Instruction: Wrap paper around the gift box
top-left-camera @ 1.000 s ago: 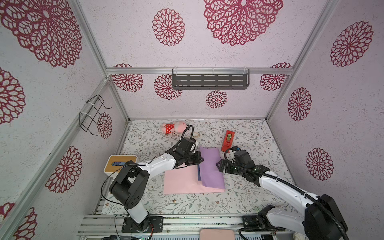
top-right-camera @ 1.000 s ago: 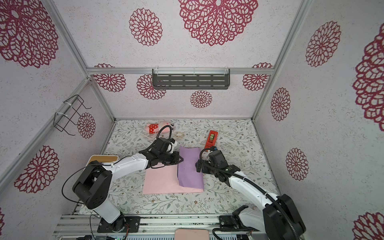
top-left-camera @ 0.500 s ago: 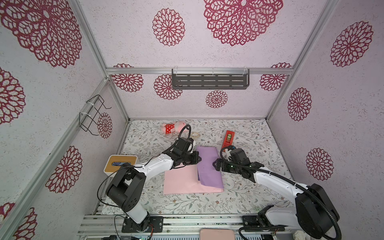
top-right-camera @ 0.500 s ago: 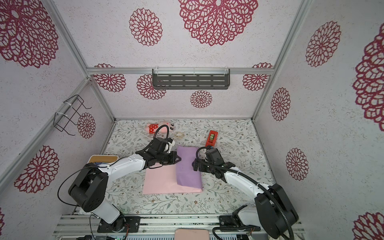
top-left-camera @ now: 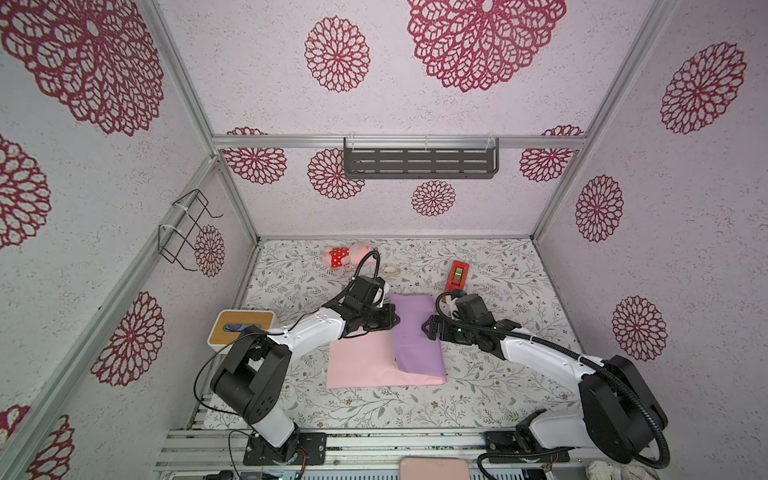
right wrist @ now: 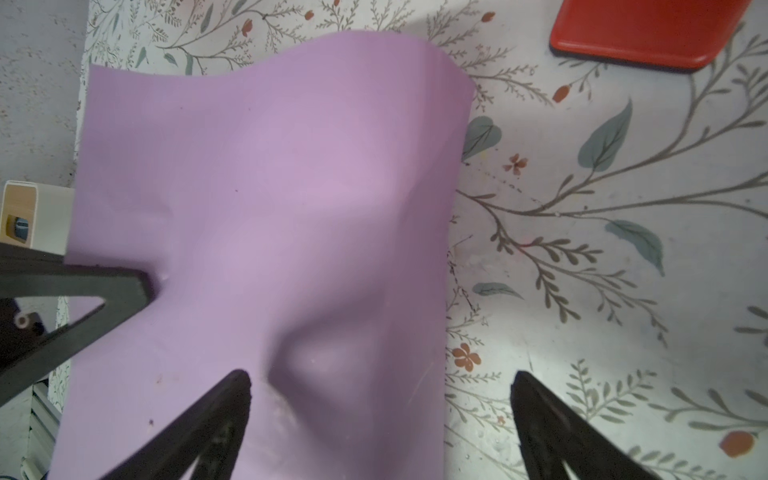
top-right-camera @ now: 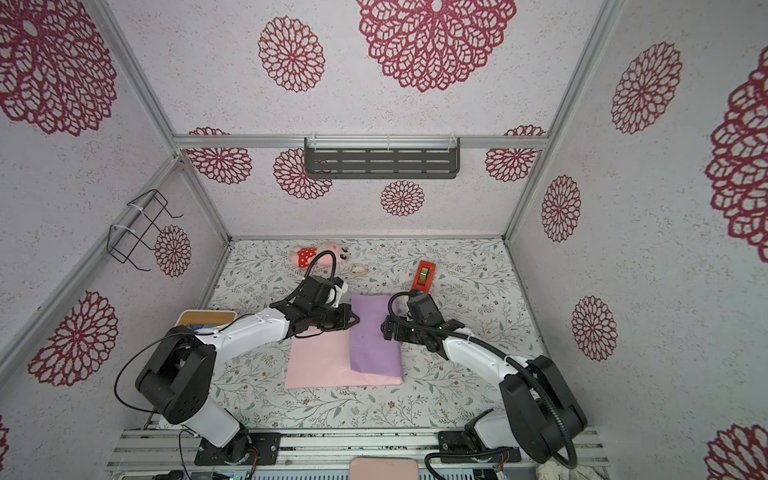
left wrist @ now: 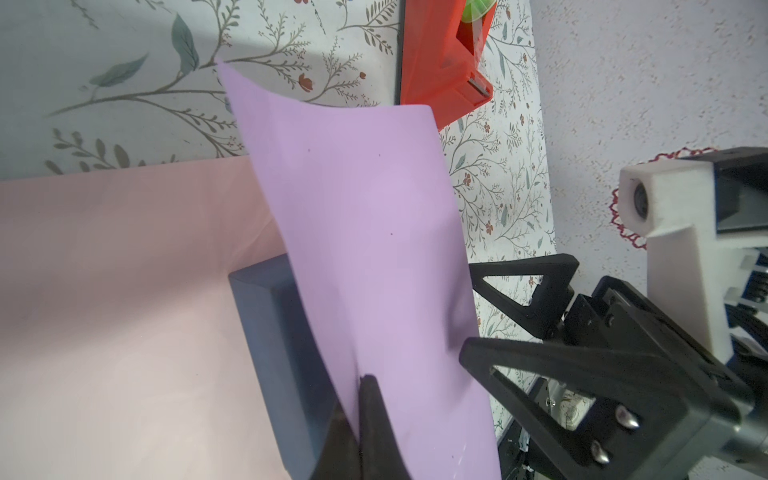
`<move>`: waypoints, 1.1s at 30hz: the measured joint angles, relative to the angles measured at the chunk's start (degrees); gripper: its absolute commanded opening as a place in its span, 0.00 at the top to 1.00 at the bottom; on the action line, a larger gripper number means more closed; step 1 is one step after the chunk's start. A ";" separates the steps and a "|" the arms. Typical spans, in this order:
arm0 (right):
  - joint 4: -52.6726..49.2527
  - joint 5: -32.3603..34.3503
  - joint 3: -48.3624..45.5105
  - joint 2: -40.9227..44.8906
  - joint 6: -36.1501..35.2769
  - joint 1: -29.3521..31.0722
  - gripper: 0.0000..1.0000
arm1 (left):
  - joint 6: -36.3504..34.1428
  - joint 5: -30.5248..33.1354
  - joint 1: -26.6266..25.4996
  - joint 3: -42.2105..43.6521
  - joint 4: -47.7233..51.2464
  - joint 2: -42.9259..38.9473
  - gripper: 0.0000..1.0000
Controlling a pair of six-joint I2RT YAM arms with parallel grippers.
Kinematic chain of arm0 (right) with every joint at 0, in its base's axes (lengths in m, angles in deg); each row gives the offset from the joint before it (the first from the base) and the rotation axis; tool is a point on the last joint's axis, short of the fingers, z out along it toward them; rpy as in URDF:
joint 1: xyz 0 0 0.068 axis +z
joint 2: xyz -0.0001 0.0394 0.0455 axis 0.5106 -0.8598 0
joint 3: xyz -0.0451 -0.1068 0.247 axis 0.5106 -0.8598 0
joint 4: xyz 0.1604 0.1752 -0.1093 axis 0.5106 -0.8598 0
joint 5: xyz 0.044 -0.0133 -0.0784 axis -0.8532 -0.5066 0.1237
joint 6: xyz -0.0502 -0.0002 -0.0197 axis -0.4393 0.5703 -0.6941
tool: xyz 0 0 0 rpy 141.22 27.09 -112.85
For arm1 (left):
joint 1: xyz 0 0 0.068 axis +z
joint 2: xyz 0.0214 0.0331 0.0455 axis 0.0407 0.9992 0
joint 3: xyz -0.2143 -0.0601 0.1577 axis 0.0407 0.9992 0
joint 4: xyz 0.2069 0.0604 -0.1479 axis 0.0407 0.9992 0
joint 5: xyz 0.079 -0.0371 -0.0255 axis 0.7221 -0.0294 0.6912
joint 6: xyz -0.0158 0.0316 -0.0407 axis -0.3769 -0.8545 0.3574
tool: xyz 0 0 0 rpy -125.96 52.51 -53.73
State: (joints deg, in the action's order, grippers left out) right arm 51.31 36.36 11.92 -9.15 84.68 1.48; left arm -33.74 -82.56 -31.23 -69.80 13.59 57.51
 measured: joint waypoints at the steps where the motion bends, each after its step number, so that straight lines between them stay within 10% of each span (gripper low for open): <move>1: 0.00 0.00 0.00 -0.24 0.00 0.00 0.02 | 0.00 0.02 0.00 0.11 0.00 0.00 0.98; 7: 0.00 0.09 -0.24 -1.73 -0.04 0.00 0.03 | -0.11 0.31 0.04 0.42 0.04 0.00 0.89; 18: 1.88 -0.07 -1.73 -1.68 0.02 0.00 0.03 | 2.93 4.74 0.02 4.83 0.76 -4.04 0.31; 33: 2.71 -0.20 -2.08 -1.68 0.00 0.00 0.03 | 7.82 4.22 -5.35 4.52 1.73 -0.81 0.42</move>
State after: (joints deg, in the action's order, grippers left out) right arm 54.02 36.16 9.84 -10.83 84.68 1.48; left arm -25.91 -78.34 -36.59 -65.28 15.31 56.70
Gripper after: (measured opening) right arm 0.973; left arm 0.615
